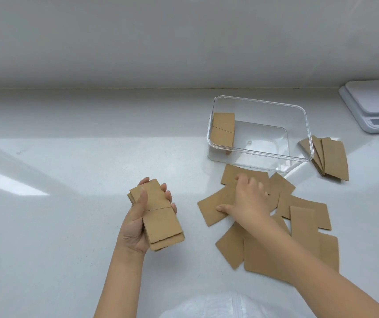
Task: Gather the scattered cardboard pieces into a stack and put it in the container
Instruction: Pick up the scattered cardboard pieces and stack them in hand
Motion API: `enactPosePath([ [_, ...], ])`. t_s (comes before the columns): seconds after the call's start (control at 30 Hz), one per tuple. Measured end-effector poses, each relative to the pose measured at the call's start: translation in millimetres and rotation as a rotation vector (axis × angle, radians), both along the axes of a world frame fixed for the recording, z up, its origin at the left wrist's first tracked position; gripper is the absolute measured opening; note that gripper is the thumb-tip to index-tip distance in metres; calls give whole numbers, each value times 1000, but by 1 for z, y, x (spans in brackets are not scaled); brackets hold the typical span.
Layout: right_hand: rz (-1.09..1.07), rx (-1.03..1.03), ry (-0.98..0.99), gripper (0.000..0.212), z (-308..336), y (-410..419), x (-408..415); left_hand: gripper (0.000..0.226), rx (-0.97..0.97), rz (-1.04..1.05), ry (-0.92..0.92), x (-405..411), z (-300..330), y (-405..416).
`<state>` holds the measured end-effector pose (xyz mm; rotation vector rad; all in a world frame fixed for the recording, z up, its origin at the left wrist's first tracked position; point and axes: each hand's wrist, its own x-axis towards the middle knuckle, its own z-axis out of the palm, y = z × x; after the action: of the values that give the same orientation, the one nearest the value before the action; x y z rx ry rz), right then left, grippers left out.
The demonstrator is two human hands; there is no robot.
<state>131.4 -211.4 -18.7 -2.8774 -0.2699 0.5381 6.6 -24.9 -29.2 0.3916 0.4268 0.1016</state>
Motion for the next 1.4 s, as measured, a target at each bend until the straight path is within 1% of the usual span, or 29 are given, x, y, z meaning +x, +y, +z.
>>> enactPosePath([
  [0.07,-16,-4,5,89,0,4,2,57,-14,20,19,1,0,-2],
  [0.17,1,13,31,83,4,7,9,60,-25,21,69,0,-1,-4],
  [0.27,34,68,122,67,6,5,11,64,-19,13,104,0,-2,-6],
  [0.37,132,209,274,39,11,-7,14,71,-23,4,125,0,-2,-8],
  [0.4,169,260,342,37,15,-14,16,72,-23,2,134,-1,-1,-8],
  [0.43,162,327,403,35,19,-21,19,74,-23,3,142,0,-1,-8],
  [0.5,21,505,467,19,28,-36,27,76,-27,14,159,1,-2,-8],
  [0.53,-76,580,455,15,30,-43,32,76,-29,23,168,1,-2,-8],
  [0.57,-179,618,397,17,27,-51,38,77,-29,28,173,2,-3,-8],
  [0.6,-258,598,306,24,21,-57,45,77,-31,33,176,3,-3,-9],
  [0.67,-345,448,154,43,9,-64,54,76,-36,37,176,3,-5,-9],
  [0.7,-358,365,106,46,5,-65,56,76,-37,35,174,4,-5,-9],
  [0.73,-360,302,76,45,2,-64,57,76,-37,30,175,4,-5,-10],
  [0.83,-327,182,-1,41,-1,-52,55,78,-26,19,182,3,-5,-10],
  [0.9,-316,143,-27,38,-2,-44,55,78,-4,5,182,1,-3,-10],
  [0.97,-316,138,-7,38,-2,-41,55,77,15,-5,176,-1,-2,-8],
  [1.07,-331,182,23,48,2,-42,55,77,12,0,172,-1,-1,-8],
  [1.13,-324,263,23,47,2,-44,55,76,7,8,179,-1,0,-9],
  [1.2,-333,424,42,36,1,-48,54,73,16,9,183,-2,1,-9],
  [1.3,-402,789,237,34,9,-58,47,67,34,16,187,-5,4,-12],
  [1.37,-440,1024,381,25,21,-66,43,53,47,20,187,-8,7,-14],
  [1.4,-453,1094,436,20,26,-71,41,44,55,18,190,-9,8,-16],
])
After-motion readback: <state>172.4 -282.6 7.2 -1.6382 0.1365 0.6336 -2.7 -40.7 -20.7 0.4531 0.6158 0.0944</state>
